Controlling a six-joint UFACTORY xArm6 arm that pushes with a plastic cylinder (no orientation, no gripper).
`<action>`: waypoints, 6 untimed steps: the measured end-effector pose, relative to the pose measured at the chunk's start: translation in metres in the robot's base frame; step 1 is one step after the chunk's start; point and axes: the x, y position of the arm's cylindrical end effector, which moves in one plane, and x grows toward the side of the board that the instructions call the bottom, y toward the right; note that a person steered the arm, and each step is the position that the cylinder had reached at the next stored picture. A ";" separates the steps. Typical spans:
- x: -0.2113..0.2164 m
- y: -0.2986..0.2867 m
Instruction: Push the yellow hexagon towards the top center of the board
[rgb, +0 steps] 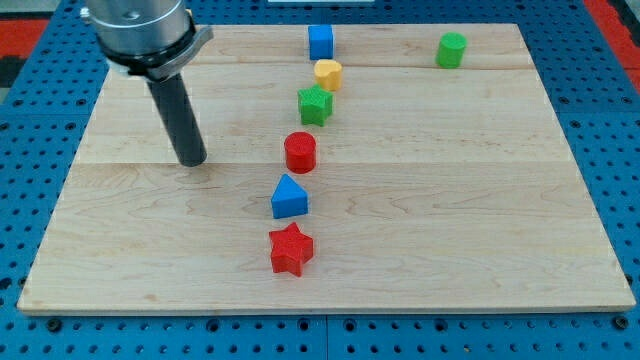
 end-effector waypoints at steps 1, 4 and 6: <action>-0.016 0.026; -0.184 0.038; -0.238 0.024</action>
